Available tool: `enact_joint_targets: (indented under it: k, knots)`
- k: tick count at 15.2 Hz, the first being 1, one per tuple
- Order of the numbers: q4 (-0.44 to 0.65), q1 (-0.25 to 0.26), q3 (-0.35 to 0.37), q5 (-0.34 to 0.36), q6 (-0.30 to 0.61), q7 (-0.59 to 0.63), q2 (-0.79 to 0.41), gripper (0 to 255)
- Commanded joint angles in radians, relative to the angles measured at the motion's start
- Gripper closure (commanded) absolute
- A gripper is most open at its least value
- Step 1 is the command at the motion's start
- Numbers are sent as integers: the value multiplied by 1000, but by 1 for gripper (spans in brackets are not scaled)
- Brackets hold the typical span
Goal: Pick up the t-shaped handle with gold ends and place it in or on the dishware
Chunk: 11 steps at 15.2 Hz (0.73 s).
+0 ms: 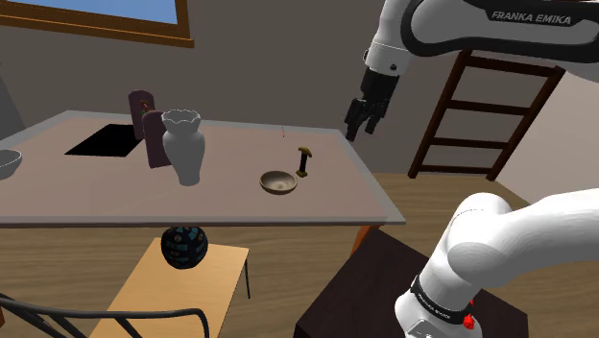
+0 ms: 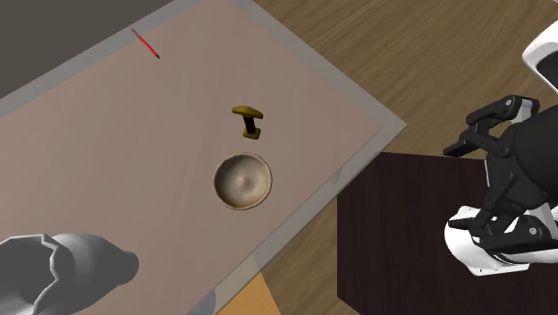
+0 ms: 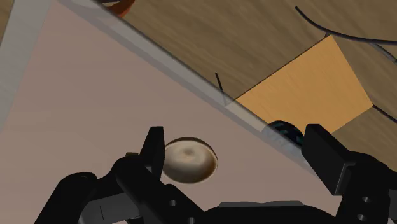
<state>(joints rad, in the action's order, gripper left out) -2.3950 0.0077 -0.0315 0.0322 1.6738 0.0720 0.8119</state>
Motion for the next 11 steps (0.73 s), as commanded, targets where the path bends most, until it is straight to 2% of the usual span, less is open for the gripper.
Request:
enact_joint_targets:
  k: [1,11]
  knots:
    - [0,0,0,0,0,0,0,0]
    - [22,-39,-102,39,289,-67,-296,0]
